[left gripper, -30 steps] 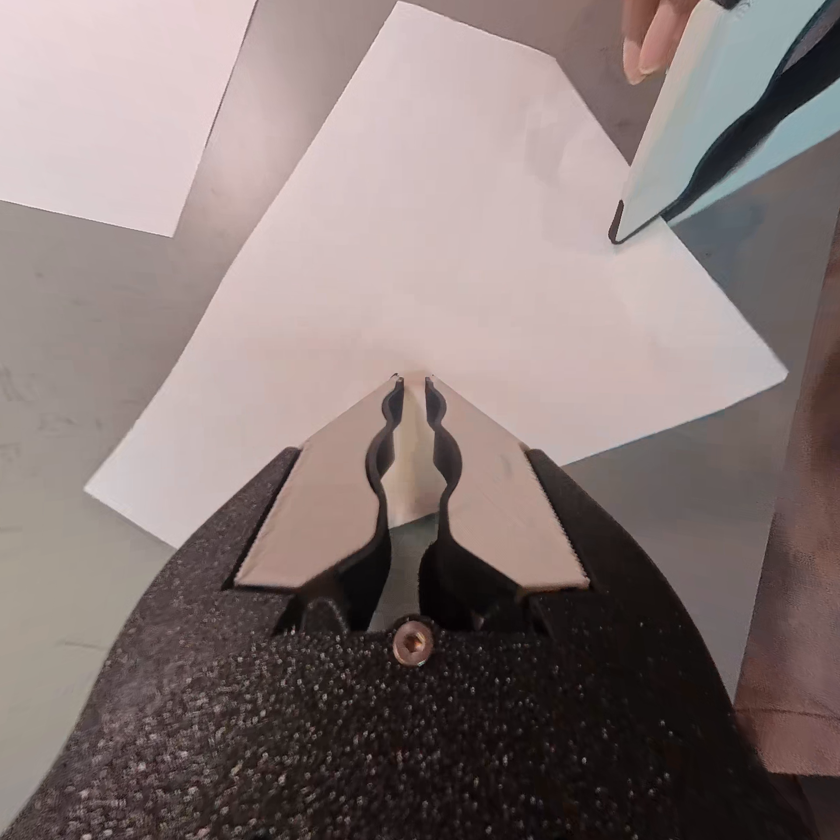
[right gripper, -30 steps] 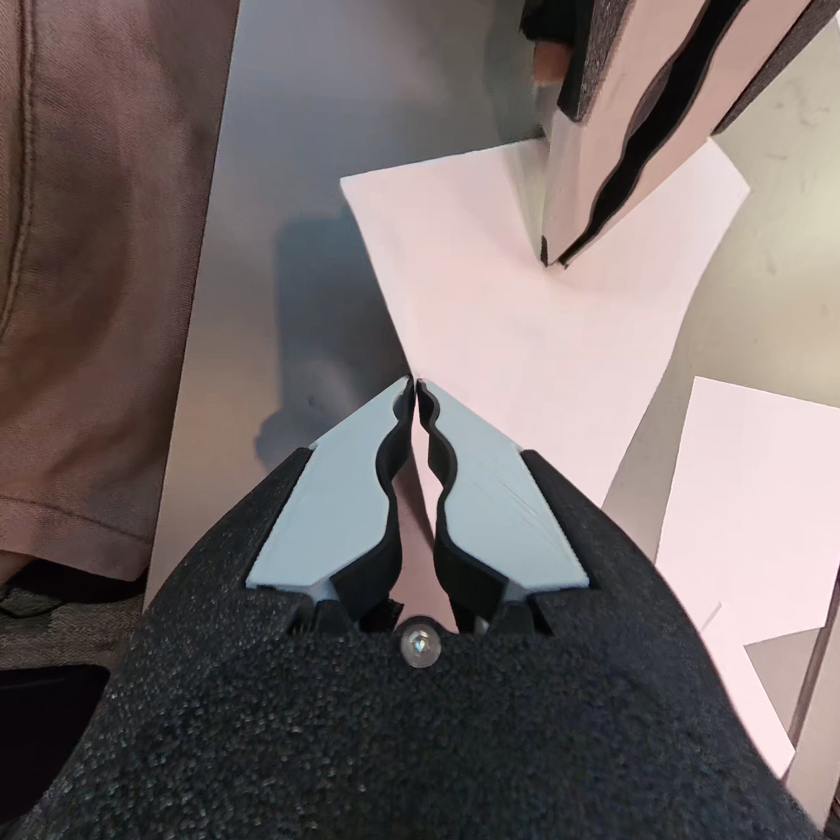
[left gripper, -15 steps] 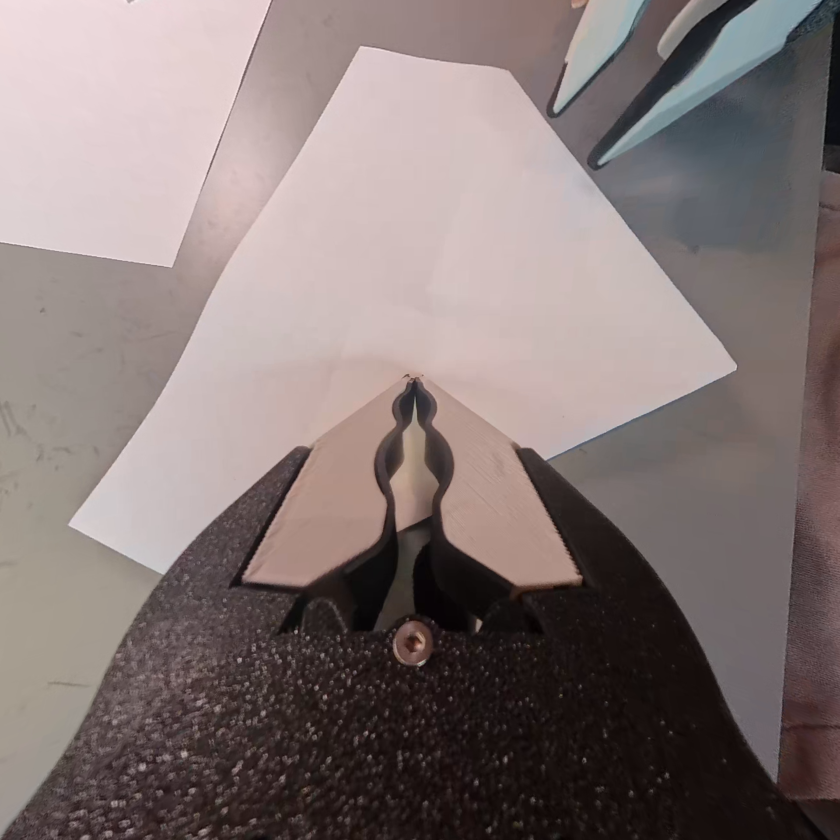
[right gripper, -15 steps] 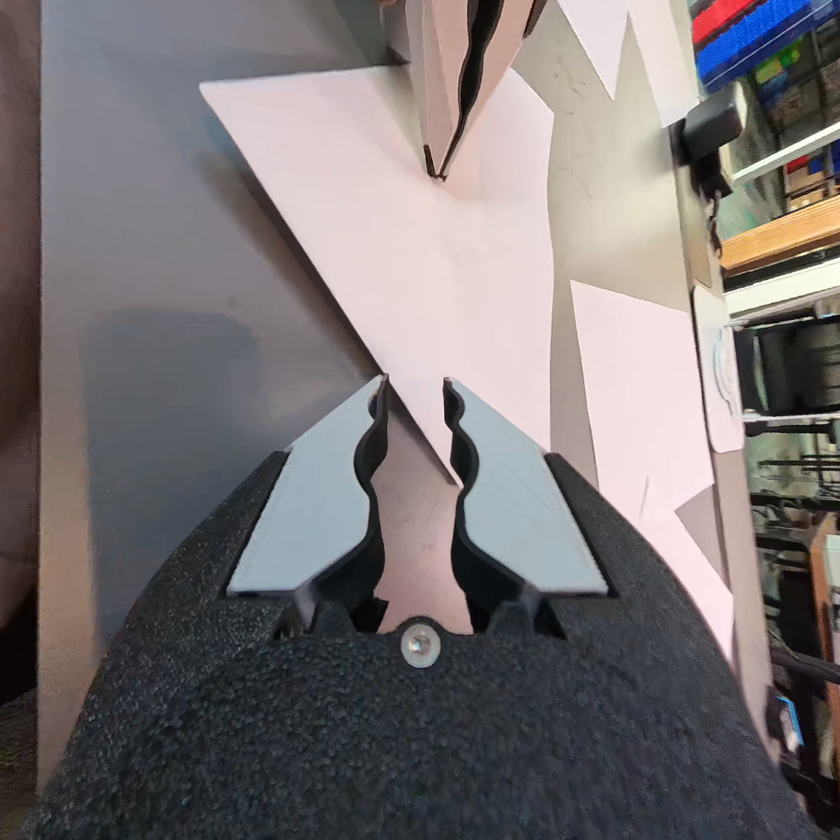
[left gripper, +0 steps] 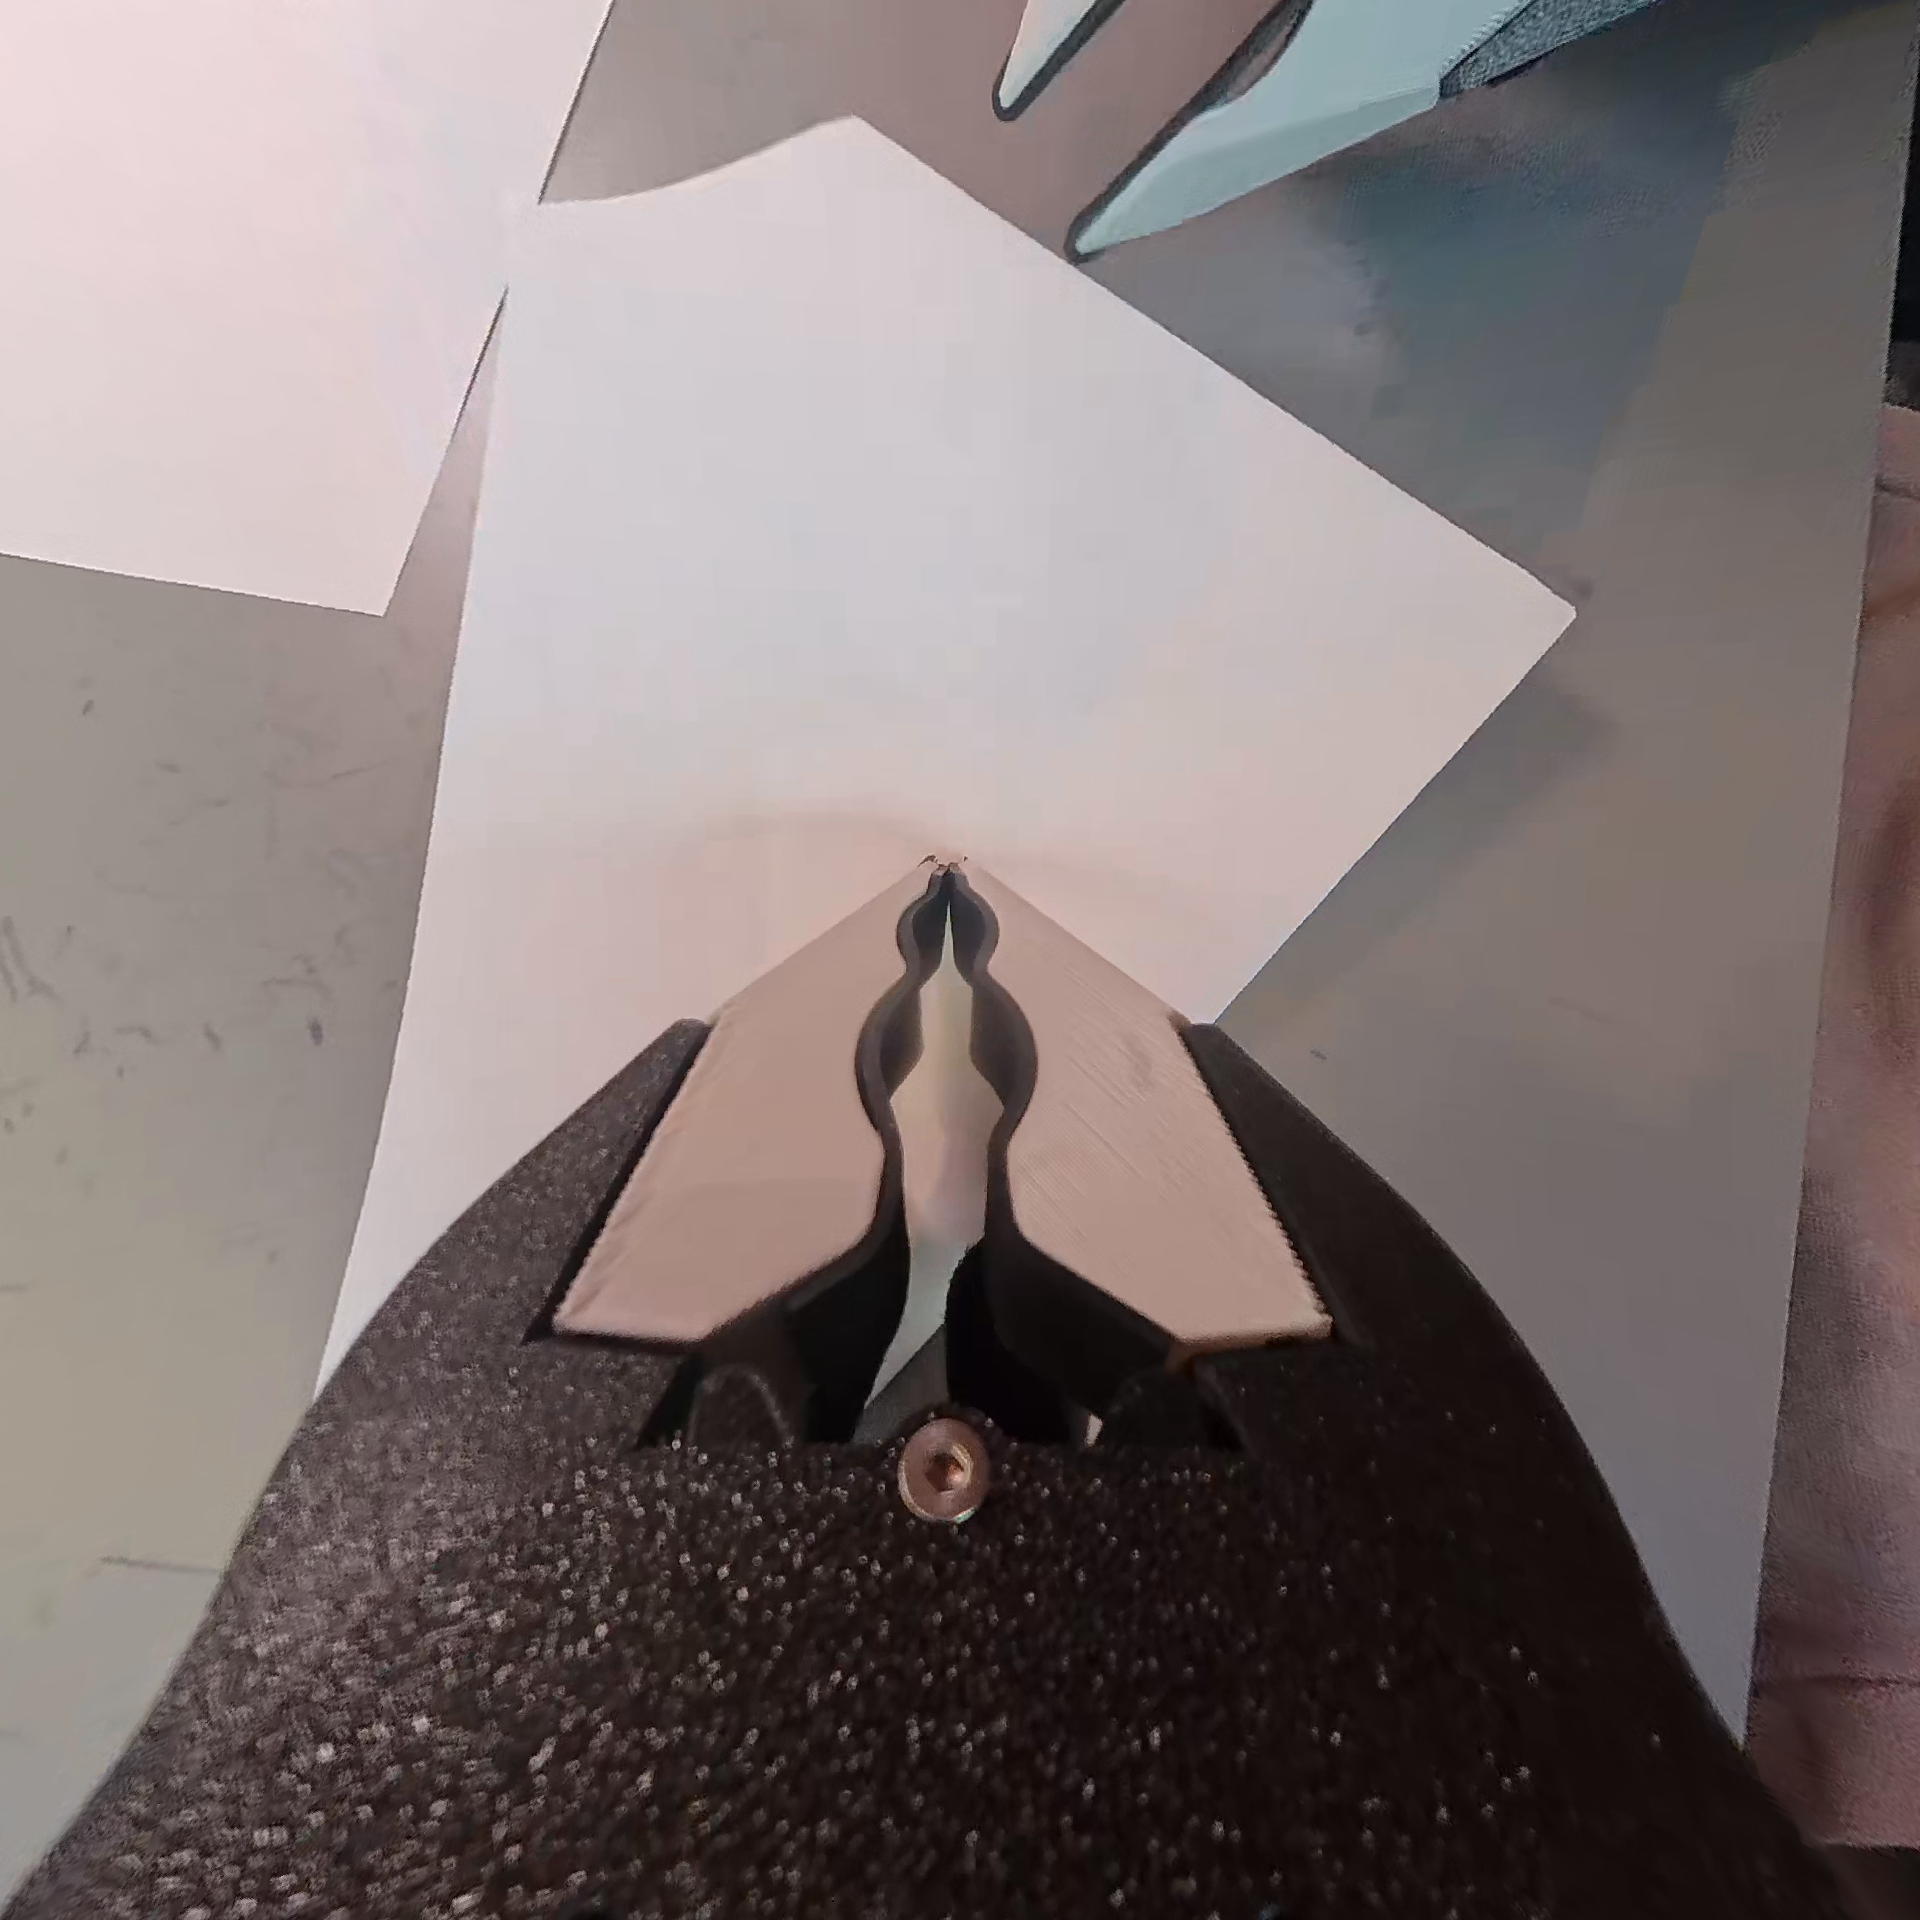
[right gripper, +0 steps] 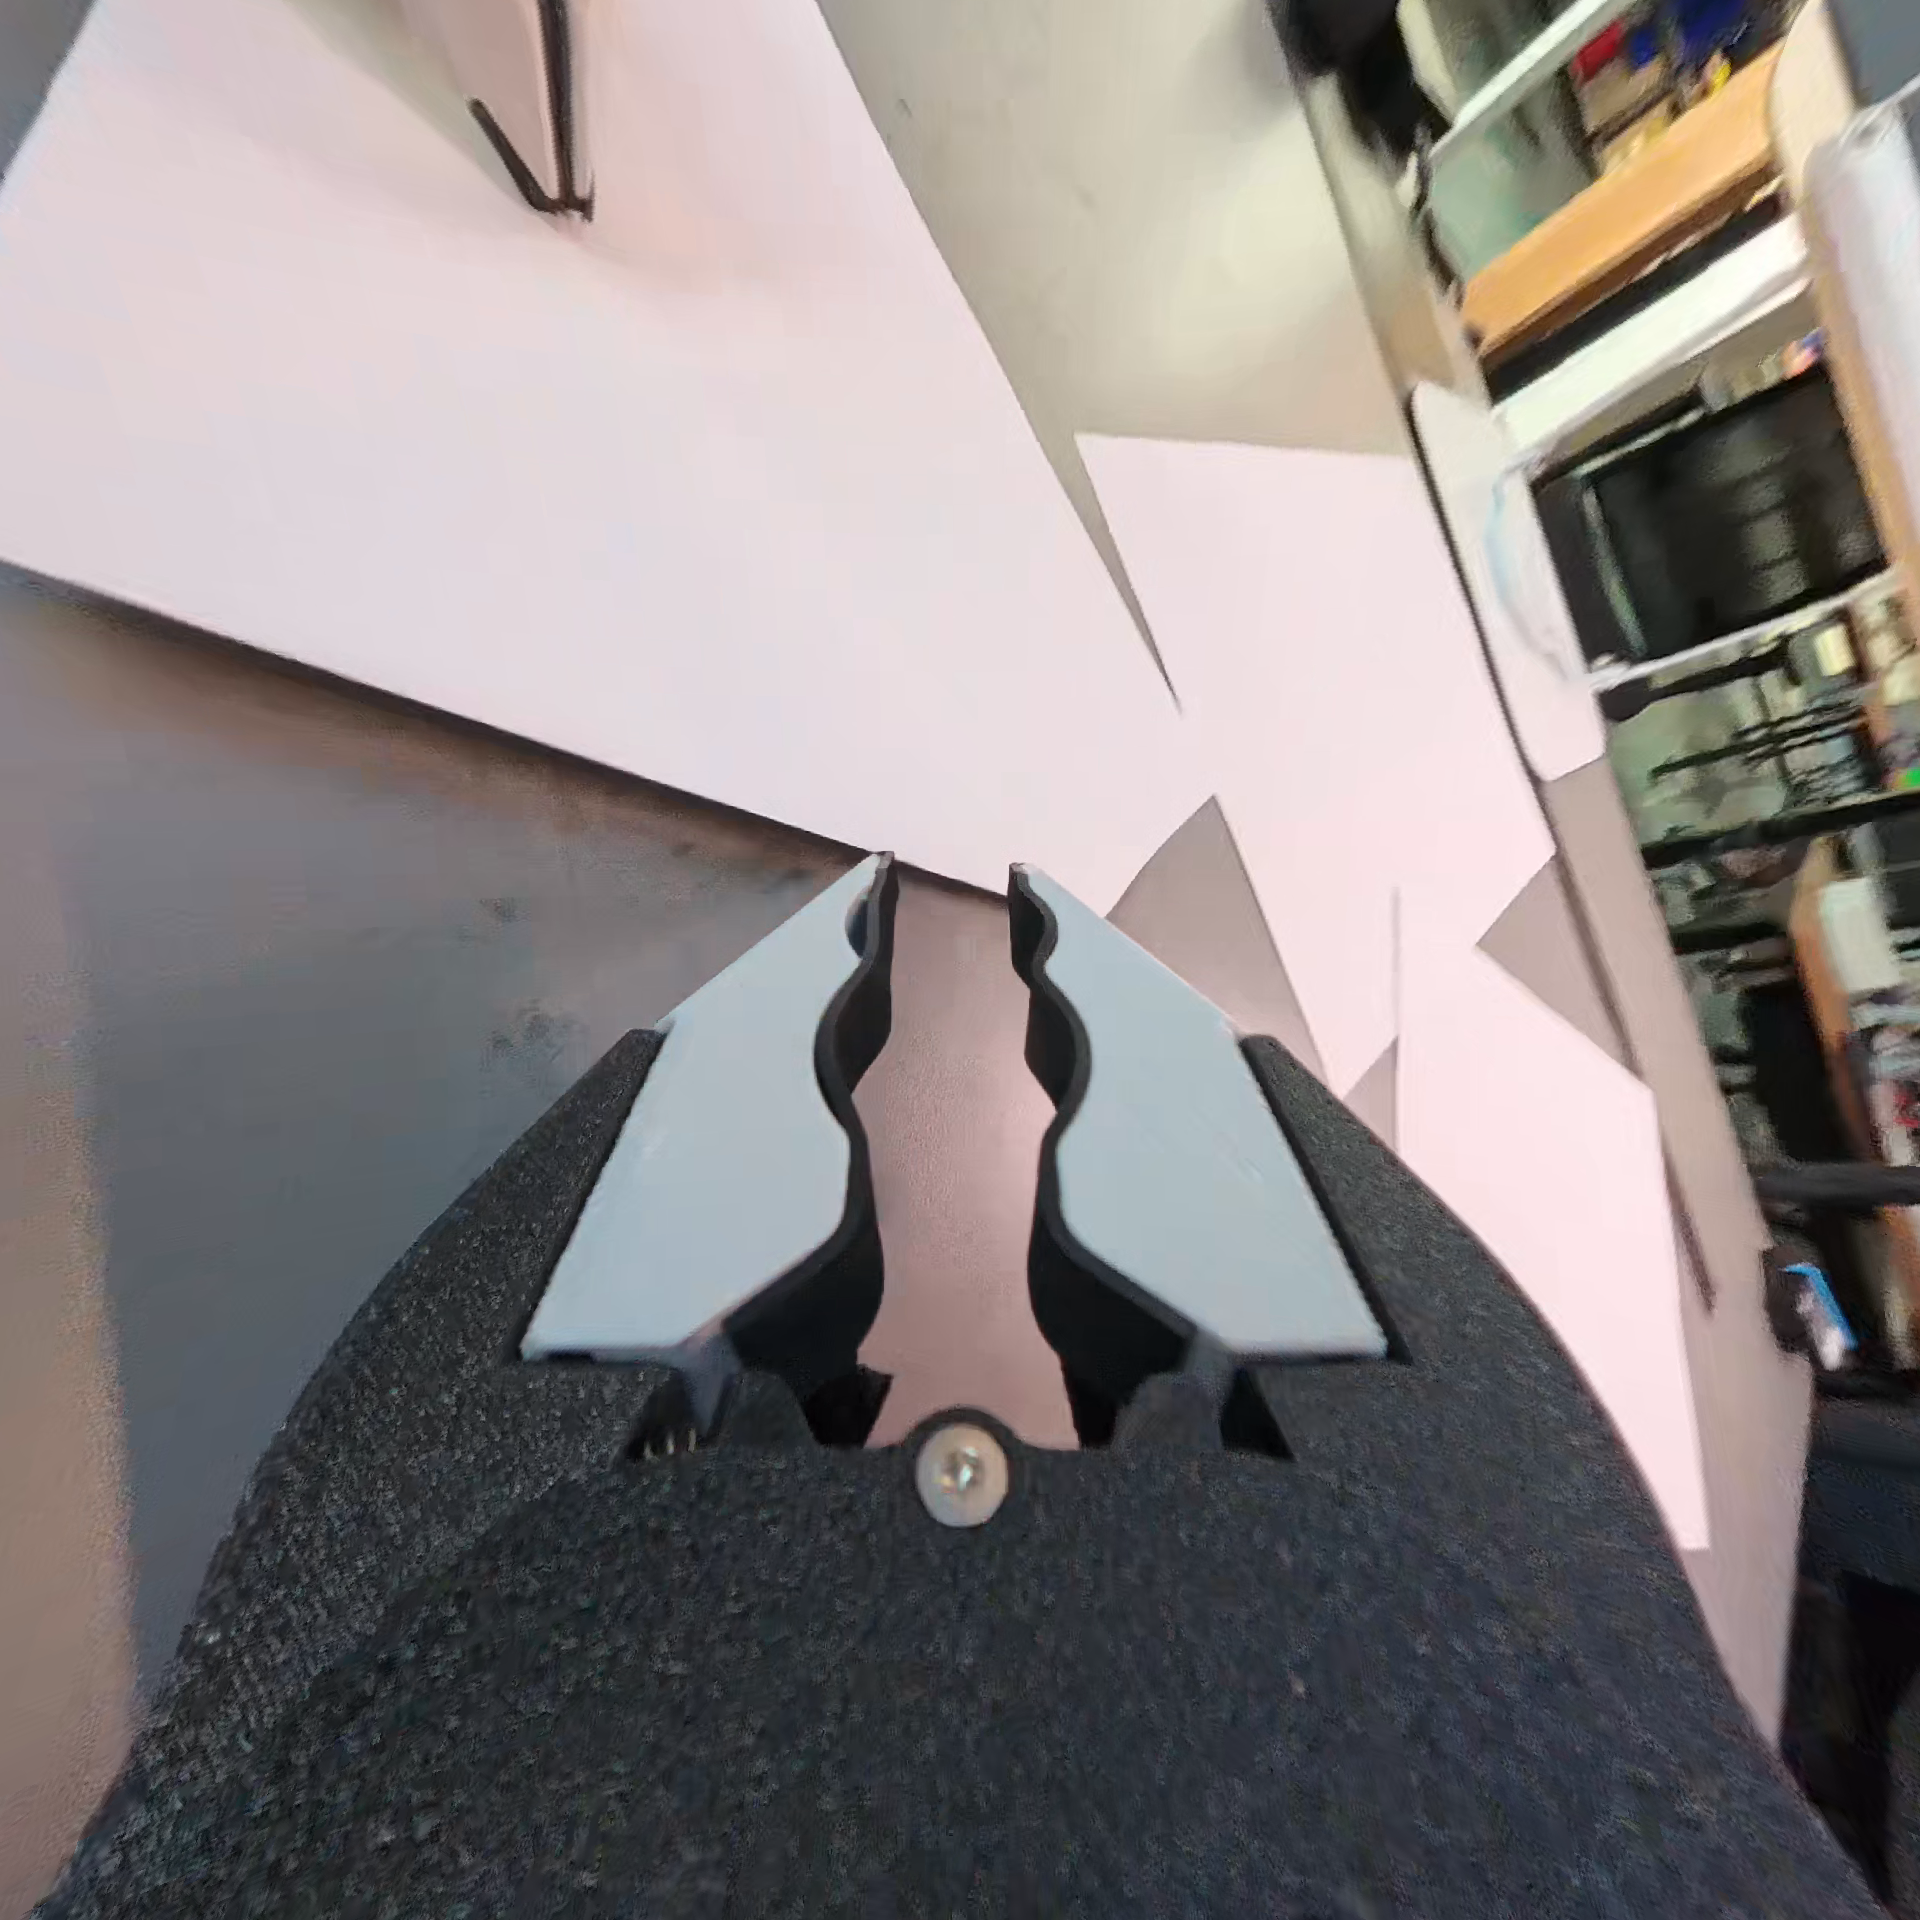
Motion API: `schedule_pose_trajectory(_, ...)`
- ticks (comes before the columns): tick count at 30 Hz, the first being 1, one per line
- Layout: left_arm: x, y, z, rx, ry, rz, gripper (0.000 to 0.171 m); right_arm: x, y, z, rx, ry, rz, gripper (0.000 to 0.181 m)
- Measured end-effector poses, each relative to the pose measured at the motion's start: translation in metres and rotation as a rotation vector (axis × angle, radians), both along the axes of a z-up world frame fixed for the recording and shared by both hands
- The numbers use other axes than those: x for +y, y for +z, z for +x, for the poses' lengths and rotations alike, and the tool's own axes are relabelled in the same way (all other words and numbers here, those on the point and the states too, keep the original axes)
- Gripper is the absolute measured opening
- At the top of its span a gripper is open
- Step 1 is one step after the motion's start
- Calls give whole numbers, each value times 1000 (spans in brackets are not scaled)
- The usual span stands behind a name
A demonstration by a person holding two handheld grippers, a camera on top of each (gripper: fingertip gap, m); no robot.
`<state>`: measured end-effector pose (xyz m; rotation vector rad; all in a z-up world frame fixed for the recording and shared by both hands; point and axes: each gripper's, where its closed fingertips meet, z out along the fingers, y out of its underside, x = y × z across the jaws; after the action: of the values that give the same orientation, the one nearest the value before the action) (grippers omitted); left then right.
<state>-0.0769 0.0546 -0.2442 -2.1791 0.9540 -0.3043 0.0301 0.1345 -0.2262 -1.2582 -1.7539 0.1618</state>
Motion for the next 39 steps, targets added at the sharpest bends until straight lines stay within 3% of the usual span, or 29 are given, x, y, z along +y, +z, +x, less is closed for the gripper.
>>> schedule_pose_trajectory(2,0,0,1,7,48,-2,0,1,-3,1,-22,-41,-98,21)
schedule_pose_trajectory(4,0,0,1,13,92,-6,0,-14,-7,-5,-11,-48,-336,23)
schedule_pose_trajectory(6,0,0,1,14,134,-14,0,-23,-8,-10,5,-79,-548,30)
schedule_pose_trajectory(8,-1,0,1,5,177,-18,0,-22,-9,-10,18,-118,-657,41)
schedule_pose_trajectory(13,-9,1,5,-3,205,-21,0,-1,-12,-2,11,-233,-685,69)
schedule_pose_trajectory(18,-5,22,-12,-51,231,4,8,10,-10,-3,-23,-258,-723,69)
schedule_pose_trajectory(23,0,36,-34,-112,238,-38,26,19,-13,-9,-82,-279,-729,64)
schedule_pose_trajectory(29,-19,7,-4,-22,37,-112,1,21,-16,-25,-85,-229,-702,43)
schedule_pose_trajectory(39,-23,1,48,-58,-4,-163,0,32,4,-57,29,-110,-787,21)
